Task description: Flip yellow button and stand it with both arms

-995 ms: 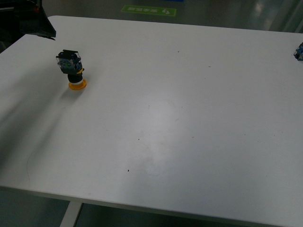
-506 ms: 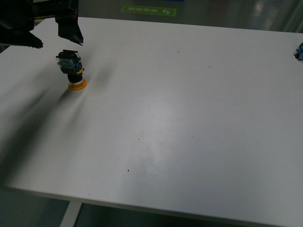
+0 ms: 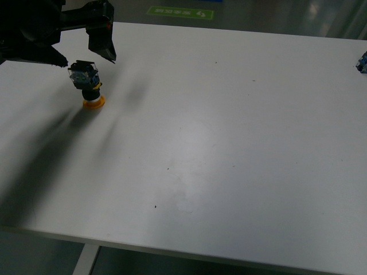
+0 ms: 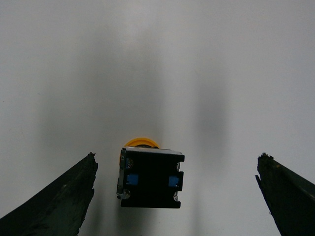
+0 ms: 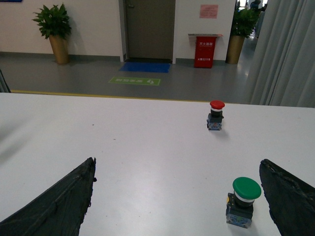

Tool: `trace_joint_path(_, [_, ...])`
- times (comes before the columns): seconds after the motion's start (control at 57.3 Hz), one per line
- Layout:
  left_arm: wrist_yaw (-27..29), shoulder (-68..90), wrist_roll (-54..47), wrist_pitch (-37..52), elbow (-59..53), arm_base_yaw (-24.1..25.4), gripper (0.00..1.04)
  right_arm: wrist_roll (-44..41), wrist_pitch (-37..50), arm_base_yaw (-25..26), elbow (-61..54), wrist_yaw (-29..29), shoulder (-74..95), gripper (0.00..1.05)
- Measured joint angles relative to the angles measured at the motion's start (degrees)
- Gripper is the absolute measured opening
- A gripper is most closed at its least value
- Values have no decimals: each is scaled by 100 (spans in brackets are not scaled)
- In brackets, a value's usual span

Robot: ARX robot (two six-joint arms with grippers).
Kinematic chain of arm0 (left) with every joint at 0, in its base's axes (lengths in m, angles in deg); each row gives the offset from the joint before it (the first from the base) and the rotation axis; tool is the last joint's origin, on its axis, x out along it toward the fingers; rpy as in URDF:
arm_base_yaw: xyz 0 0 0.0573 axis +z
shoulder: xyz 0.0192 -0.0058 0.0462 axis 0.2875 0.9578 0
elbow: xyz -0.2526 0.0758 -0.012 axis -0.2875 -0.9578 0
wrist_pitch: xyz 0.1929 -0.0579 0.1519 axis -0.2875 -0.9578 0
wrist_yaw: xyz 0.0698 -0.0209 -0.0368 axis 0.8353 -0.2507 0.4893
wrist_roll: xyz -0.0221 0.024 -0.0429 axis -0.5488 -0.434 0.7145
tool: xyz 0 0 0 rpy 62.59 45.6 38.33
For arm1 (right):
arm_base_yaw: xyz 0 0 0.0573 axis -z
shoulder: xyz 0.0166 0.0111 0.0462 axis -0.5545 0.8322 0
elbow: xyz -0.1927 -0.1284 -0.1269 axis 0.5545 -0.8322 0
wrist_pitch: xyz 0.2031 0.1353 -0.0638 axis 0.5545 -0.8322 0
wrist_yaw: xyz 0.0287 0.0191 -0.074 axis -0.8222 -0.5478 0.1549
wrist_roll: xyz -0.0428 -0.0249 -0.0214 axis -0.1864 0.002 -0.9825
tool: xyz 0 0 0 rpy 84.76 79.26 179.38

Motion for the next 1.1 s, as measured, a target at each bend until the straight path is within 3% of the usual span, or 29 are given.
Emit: trace_joint_path(1.1, [136,90,-151,-299,63,114,98,0,0,0,0,0,0,97])
